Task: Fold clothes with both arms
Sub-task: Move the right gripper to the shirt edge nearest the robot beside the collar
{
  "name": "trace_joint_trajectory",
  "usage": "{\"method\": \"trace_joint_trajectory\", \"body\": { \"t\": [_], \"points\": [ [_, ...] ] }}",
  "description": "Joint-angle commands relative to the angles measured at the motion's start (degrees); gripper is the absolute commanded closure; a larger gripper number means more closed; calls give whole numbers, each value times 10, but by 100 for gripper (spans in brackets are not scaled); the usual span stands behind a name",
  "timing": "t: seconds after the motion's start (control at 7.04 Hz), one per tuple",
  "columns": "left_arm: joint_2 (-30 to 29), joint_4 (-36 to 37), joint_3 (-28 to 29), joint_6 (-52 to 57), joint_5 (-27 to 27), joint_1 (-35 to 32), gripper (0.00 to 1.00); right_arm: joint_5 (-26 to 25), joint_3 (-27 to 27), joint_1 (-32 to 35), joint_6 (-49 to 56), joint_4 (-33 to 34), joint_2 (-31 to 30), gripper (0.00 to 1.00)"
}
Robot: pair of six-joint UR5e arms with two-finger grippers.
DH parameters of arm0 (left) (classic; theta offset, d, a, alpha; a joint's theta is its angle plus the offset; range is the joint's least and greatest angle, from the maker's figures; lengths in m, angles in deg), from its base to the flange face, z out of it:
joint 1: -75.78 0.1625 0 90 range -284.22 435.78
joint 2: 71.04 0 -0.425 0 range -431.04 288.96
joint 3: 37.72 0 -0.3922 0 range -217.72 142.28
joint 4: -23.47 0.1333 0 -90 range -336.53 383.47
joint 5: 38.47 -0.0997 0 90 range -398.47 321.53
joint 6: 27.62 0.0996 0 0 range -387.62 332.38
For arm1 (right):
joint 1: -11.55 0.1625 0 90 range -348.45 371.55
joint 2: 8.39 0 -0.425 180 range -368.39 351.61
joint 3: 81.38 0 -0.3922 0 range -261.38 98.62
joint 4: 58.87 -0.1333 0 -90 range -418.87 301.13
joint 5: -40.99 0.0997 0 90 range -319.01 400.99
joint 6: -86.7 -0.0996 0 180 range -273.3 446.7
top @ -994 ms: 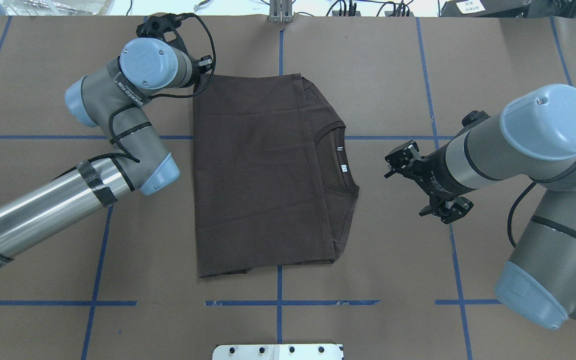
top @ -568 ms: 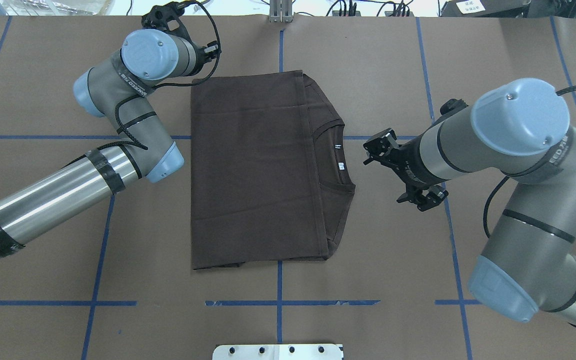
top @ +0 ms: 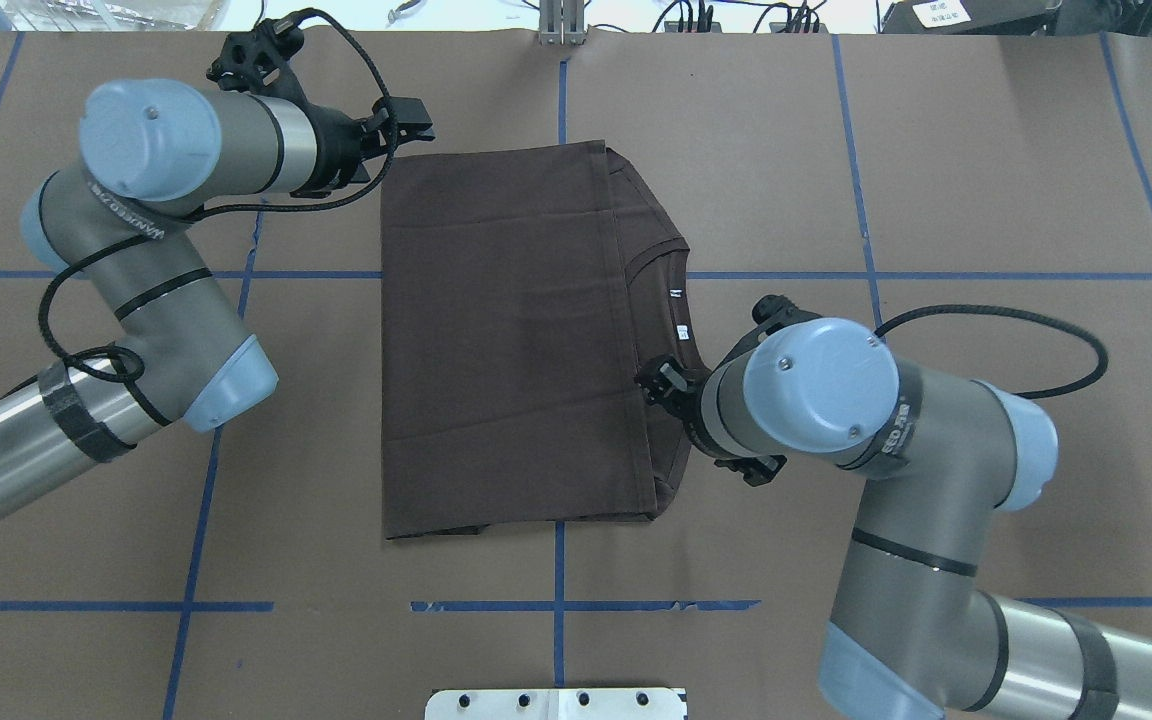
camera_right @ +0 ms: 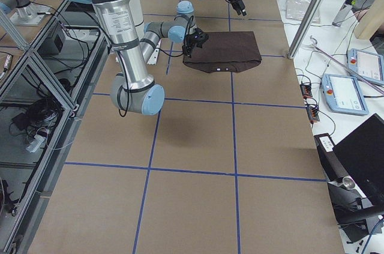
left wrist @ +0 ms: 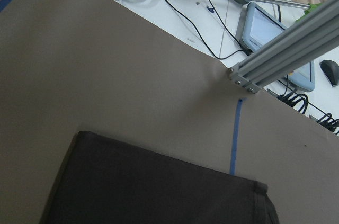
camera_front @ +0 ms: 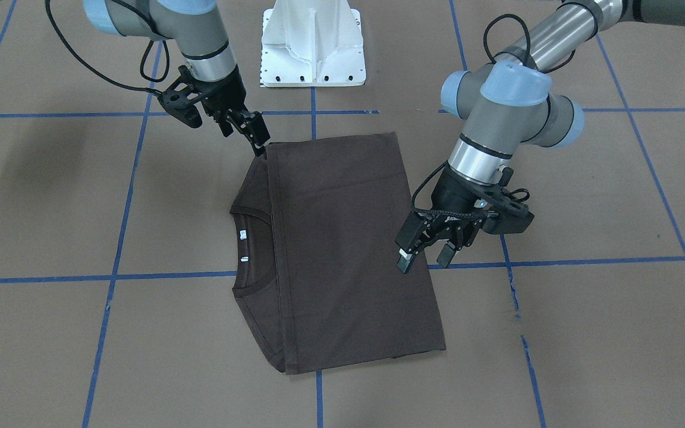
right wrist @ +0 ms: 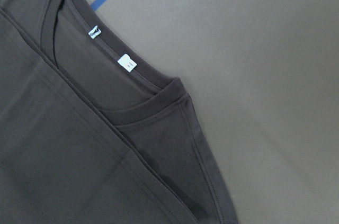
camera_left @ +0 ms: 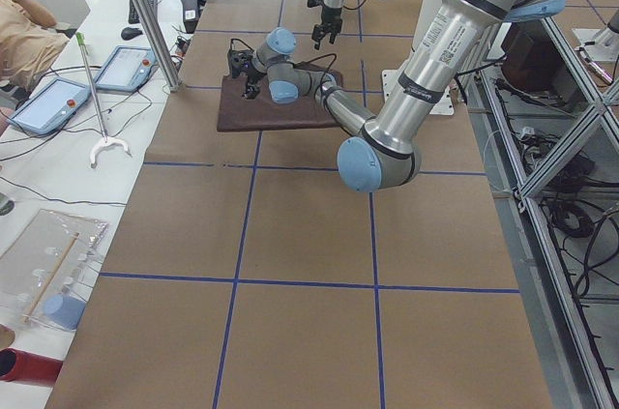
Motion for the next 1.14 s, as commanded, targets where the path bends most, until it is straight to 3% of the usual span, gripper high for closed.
{"method": "trace_joint_trajectory", "body": {
  "t": [0.0, 0.71, 0.99],
  "points": [
    [33, -46, -19, -1, 10, 12, 0, -21, 46, -40, 2, 0, 17, 5],
    [37, -47, -19, -3, 10, 12, 1, -18, 103, -48, -1, 0, 42, 18],
    [35, -47, -20, -4, 10, 12, 1, -13, 101, -53, -1, 1, 40, 36]
  ]
}}
